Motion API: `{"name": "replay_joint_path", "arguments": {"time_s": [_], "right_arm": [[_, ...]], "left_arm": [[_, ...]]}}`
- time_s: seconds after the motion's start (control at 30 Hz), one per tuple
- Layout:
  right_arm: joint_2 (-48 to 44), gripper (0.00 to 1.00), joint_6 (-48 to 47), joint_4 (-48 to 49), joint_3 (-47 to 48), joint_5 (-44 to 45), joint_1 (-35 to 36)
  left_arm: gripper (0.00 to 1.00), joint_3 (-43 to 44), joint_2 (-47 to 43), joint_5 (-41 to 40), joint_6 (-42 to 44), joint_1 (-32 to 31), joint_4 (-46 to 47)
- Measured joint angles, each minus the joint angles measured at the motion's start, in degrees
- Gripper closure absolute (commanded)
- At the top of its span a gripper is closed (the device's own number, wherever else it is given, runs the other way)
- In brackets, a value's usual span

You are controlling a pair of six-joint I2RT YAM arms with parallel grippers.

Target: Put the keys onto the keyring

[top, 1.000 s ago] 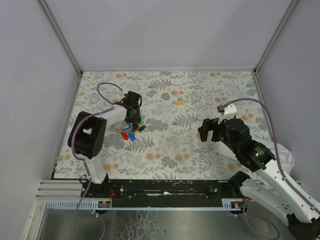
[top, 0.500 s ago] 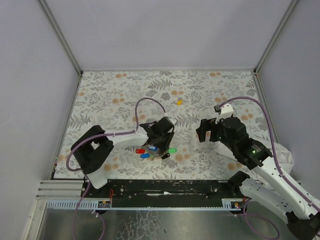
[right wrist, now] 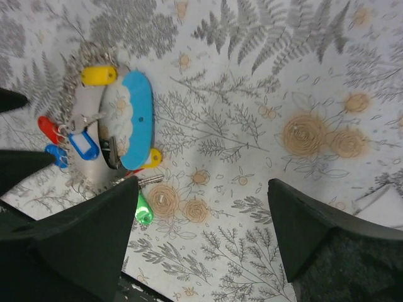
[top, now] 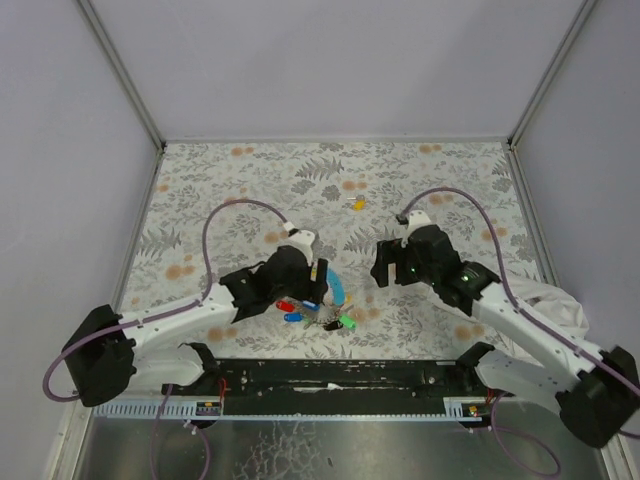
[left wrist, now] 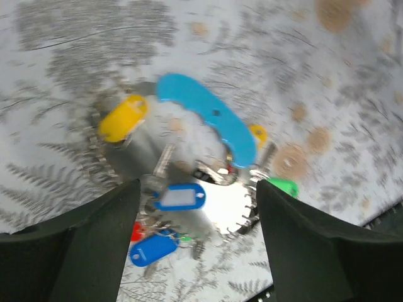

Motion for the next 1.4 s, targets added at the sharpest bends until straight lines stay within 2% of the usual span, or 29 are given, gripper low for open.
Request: {"name": "replay_joint_path", "arguments": {"time_s": [0.13, 0.27, 0.57, 0.7, 0.77, 0.9, 1.13, 1.27, 1.4], "right_arm": [[10.7, 0.25, 0.0, 0.9, 2.0, -3.3, 0.0], [22.4, 0.29, -0.3, 1.7, 6.9, -5.7, 0.6], [42.0, 0.36, -2.5, 3.0, 20.5, -5.0, 8.9], [48.1, 0.39, -2.9, 3.3, 23.4, -4.7, 10.7], [49.7, 0.43, -2.9, 3.0, 23.5, -4.5, 11.0], [50.6, 0.58, -3.1, 3.3, 23.9, -3.6, 11.8], [49.1, 0.67, -1.0, 4.7, 21.3, -1.1, 12.5], [44.1, 0.67, 2.7, 6.5, 15.0, 0.0, 12.5], [38.2, 0.52, 6.7, 9.3, 8.1, -1.7, 12.3]], "left_arm": [[0.24, -4.0, -3.0, -2.7, -5.3, 5.8, 0.3], [0.24, -8.1, -4.7, -3.7, -9.4, 11.9, 0.5], [0.33, -10.8, -1.2, -3.1, -12.2, 13.9, 4.6], [0.39, -12.4, 0.4, -2.2, -12.9, 13.9, 7.2], [0.43, -13.0, 1.3, -1.7, -13.1, 13.9, 8.0], [0.54, -13.2, 3.8, -1.1, -13.1, 13.9, 9.6], [0.81, -11.0, 9.4, -0.7, -12.2, 14.1, 14.0], [0.85, -7.7, 14.2, 1.1, -10.8, 13.9, 16.9], [0.84, -4.7, 17.9, 2.8, -8.8, 13.8, 19.0]]}}
